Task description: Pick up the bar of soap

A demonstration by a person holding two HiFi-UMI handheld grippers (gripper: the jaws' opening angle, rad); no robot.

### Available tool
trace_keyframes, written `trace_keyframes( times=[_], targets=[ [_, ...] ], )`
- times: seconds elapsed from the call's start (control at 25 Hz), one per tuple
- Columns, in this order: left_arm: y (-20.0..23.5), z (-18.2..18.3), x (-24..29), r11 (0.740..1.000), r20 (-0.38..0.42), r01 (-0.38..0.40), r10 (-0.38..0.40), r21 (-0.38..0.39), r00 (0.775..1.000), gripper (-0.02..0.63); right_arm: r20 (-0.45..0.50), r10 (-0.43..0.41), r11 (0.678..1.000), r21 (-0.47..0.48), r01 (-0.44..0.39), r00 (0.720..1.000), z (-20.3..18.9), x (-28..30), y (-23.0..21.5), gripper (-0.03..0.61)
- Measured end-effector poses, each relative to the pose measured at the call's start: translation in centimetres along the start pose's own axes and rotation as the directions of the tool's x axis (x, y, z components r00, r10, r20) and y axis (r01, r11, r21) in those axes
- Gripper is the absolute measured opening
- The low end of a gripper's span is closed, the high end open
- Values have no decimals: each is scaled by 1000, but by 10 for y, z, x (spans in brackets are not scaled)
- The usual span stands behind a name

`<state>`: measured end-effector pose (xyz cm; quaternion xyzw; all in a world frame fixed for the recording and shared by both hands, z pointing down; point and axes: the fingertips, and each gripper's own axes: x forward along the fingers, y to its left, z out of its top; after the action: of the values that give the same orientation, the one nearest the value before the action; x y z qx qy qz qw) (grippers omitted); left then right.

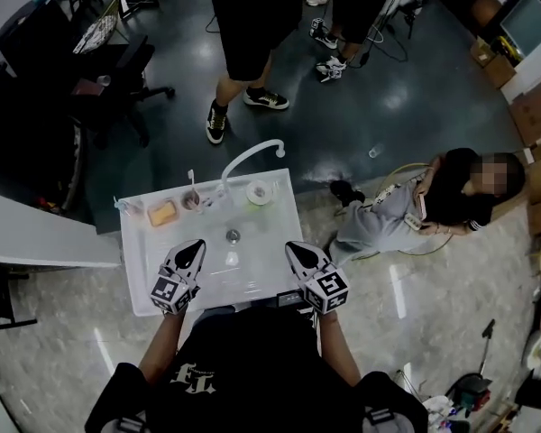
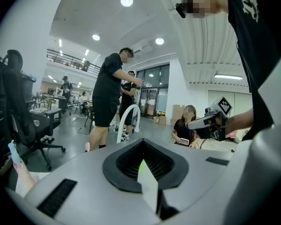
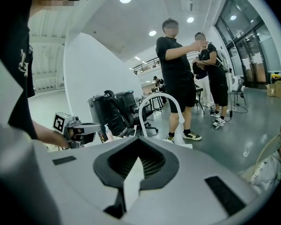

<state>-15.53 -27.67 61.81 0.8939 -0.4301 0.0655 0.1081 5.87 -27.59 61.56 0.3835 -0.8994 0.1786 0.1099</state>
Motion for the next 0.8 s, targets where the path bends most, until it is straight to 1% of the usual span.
trace_keyframes(
  times=[0.28,0.48,0.64,0.8],
  targets=[
    [39,-22,-22,999,-54,30,-30,11,998,8,-7,-67,998,21,67,998,-4,22,38,8],
    [60,-38,-32,999,-90,41,-41,5,995,8,-15,-97,995,29,97,995,-6,30,57,8],
    [76,-54,-32,999,-131,42,-41,3,990,9,-26,-116,993,35,117,993,-9,33,66,8],
    [95,-73,-27,999,-179,32,-26,29,983,9,-37,-126,991,36,127,991,-12,37,72,8]
  ],
)
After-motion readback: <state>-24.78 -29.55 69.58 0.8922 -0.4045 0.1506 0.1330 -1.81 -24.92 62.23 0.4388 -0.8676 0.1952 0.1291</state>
